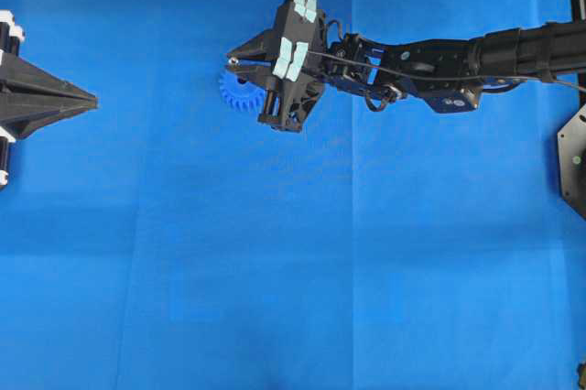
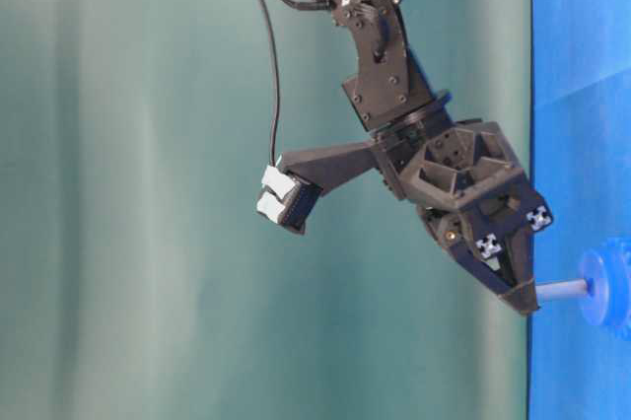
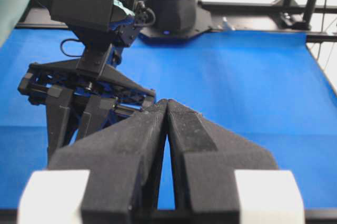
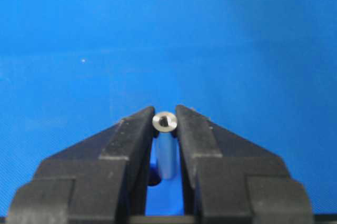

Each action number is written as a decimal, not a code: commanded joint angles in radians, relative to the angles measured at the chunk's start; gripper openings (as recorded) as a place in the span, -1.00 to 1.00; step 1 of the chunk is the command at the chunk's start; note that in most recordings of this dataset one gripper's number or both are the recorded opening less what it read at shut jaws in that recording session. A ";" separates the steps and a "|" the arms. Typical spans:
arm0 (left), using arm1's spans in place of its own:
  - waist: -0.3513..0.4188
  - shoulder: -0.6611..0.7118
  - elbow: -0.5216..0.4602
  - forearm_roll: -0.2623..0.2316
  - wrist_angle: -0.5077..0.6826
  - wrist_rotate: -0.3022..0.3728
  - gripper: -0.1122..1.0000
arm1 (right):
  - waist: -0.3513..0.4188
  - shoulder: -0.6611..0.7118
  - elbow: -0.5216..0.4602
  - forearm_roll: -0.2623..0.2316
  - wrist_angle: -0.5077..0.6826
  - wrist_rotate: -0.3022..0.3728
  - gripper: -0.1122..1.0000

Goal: Insert the shaft placed at a random location into the center hole of the small gear at another random location.
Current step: 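Align the held shaft above the gear's center hole with the right gripper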

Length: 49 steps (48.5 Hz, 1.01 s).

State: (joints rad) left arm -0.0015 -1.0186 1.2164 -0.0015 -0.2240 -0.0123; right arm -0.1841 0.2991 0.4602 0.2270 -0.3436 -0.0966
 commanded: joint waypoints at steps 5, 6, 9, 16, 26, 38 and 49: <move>0.000 0.006 -0.009 0.000 0.002 -0.002 -0.79 | 0.002 -0.020 -0.015 0.006 -0.009 0.002 -0.72; 0.000 0.006 -0.009 -0.002 0.002 -0.002 -0.79 | 0.002 -0.021 -0.015 0.005 -0.009 0.002 -0.72; 0.000 0.005 -0.009 0.000 0.002 -0.002 -0.79 | 0.002 -0.029 -0.012 0.005 -0.009 0.000 -0.72; 0.000 0.006 -0.011 0.000 0.002 -0.002 -0.79 | -0.003 -0.067 -0.008 0.005 -0.006 -0.005 -0.72; 0.000 0.006 -0.009 0.000 0.002 -0.002 -0.79 | -0.003 -0.123 0.005 0.002 -0.003 -0.006 -0.72; 0.000 0.006 -0.009 0.000 0.002 -0.002 -0.79 | 0.002 -0.141 0.017 0.002 -0.008 -0.003 -0.72; 0.000 0.006 -0.009 0.000 0.002 0.000 -0.79 | 0.006 -0.112 0.017 0.012 -0.029 0.028 -0.72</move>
State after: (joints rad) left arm -0.0015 -1.0186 1.2164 -0.0015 -0.2178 -0.0123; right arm -0.1795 0.1963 0.4847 0.2332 -0.3528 -0.0767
